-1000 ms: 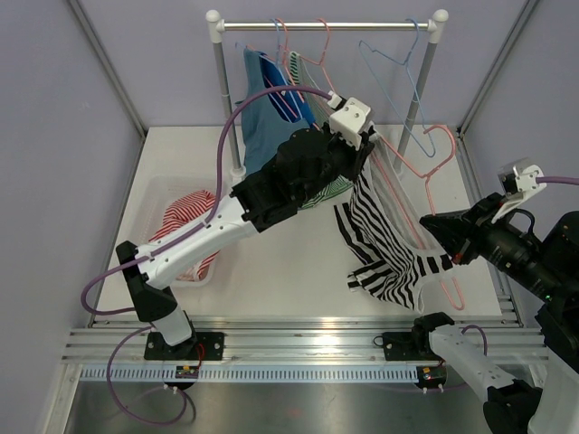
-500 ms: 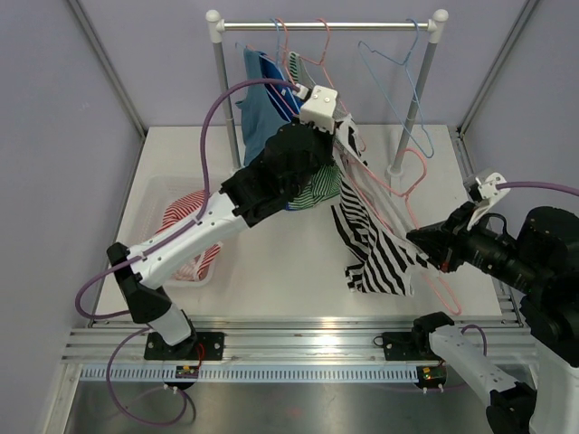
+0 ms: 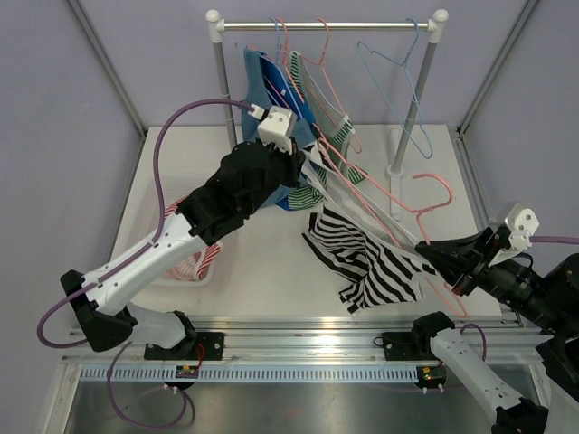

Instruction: Remove the tank top from the hanger

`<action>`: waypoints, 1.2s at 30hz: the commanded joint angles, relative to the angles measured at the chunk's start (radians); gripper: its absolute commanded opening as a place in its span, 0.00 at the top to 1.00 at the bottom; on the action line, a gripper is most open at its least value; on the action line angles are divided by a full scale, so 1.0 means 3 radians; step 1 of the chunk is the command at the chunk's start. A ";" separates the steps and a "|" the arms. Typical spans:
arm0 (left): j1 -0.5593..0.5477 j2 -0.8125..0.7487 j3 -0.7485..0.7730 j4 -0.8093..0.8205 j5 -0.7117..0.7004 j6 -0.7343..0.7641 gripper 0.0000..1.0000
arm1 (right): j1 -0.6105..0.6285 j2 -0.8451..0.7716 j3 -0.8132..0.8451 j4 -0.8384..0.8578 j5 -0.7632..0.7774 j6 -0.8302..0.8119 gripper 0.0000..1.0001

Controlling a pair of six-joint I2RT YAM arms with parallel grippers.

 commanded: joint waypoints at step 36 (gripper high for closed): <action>-0.0229 -0.1278 -0.1682 -0.0934 -0.0547 -0.0855 0.15 | 0.0041 0.1321 -0.0004 0.1091 0.1761 0.0689 1.00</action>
